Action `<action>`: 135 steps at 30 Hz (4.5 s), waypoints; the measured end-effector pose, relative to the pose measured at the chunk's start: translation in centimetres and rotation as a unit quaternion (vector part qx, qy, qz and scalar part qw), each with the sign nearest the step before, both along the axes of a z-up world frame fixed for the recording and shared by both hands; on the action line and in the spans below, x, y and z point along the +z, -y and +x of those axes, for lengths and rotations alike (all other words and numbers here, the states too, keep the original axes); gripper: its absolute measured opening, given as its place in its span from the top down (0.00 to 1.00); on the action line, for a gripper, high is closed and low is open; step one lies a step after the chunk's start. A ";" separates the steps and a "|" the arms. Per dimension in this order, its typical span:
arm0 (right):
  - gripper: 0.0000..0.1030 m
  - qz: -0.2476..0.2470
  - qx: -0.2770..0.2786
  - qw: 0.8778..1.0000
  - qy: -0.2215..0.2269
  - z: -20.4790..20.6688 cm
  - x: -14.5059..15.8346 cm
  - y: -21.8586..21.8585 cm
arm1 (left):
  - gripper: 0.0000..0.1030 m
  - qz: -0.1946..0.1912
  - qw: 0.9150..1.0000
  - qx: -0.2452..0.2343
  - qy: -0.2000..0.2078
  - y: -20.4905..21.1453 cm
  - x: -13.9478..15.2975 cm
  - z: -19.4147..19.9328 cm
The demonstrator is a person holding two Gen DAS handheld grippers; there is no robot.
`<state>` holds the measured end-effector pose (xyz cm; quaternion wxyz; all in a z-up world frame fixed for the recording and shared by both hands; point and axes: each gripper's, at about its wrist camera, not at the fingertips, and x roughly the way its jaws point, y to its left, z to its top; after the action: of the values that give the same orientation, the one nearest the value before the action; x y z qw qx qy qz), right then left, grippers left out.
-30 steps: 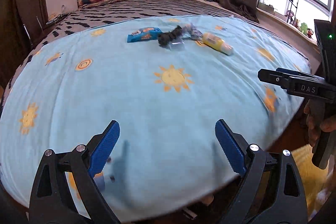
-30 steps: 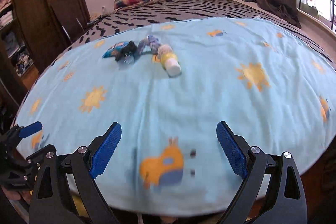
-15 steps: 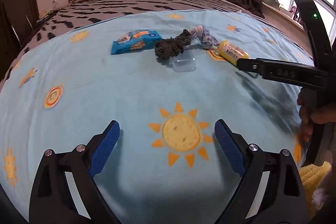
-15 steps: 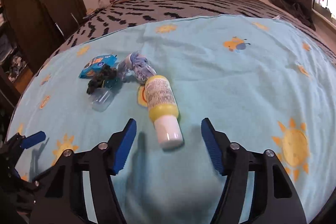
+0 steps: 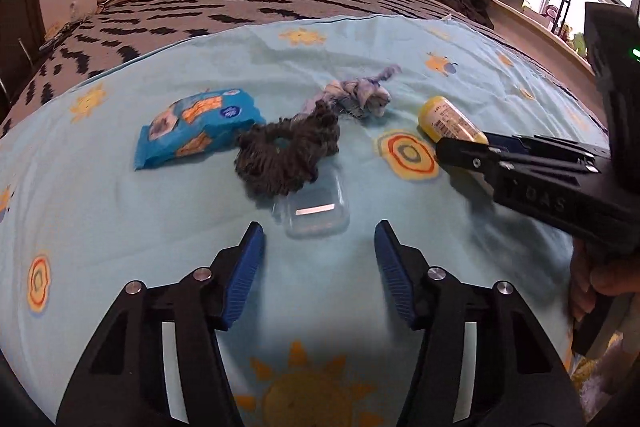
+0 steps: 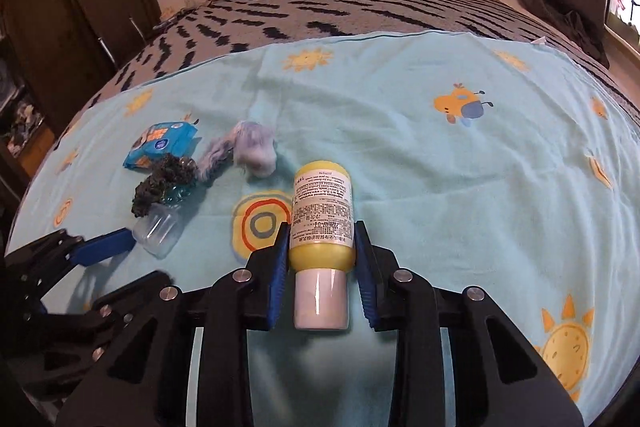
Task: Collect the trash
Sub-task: 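Grasp the yellow lotion bottle with the right gripper while the left gripper grasps the clear plastic case, then lower the bottle and clear case into the black bin and open both grippers, then raise both open grippers back over the scrunchie and grey cloth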
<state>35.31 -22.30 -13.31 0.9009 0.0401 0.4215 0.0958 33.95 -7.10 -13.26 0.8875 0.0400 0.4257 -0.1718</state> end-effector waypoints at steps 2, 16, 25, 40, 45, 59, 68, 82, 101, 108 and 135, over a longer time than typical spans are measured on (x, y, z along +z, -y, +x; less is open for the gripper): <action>0.69 -0.002 0.003 1.000 0.002 -0.1 0.1 0.0 | 0.48 0.001 1.000 0.000 -0.001 0.4 0.0 0.8; 0.69 -0.001 0.007 1.000 0.008 -4.2 0.6 0.6 | 0.65 -0.002 1.000 -0.002 0.005 -0.1 0.6 -2.3; 0.69 0.006 0.010 1.000 0.006 -11.1 0.7 0.4 | 0.65 -0.006 1.000 -0.003 0.014 -1.5 0.7 -10.7; 0.69 0.021 0.039 0.999 0.011 -24.9 0.0 -1.9 | 0.65 -0.019 0.998 -0.028 0.050 -2.2 2.1 -25.5; 0.69 0.030 0.046 0.998 -0.004 -28.2 -1.6 -2.1 | 0.65 -0.027 0.999 -0.030 0.031 -2.6 0.2 -28.2; 0.69 0.041 0.038 0.995 -0.084 -31.0 -9.4 -3.1 | 0.65 -0.014 0.999 -0.016 -0.047 -2.4 -8.4 -30.4; 0.69 0.030 0.032 0.990 -0.130 -30.9 -14.2 -3.5 | 0.65 0.003 0.996 -0.021 -0.091 -2.0 -13.6 -30.0; 0.69 0.023 0.028 0.986 -0.163 -30.0 -17.7 -4.0 | 0.64 0.001 0.990 -0.032 -0.135 -1.6 -16.4 -29.1; 0.10 0.014 -0.006 0.998 -0.069 -29.2 -10.3 -0.5 | 0.14 0.010 0.998 0.007 -0.065 -4.1 -10.3 -29.7; 0.08 0.024 -0.016 0.999 -0.019 -28.5 -4.4 1.1 | 0.08 0.009 1.000 0.013 -0.019 -4.4 -5.9 -29.8; 0.04 0.015 -0.016 0.999 0.048 -10.8 4.1 -0.7 | 0.08 0.011 0.996 0.064 0.064 -7.4 3.3 -14.6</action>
<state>24.54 -21.57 -9.22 0.9208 0.0556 0.3755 0.0892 19.33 0.27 -9.95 0.9218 0.0334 0.3712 -0.1065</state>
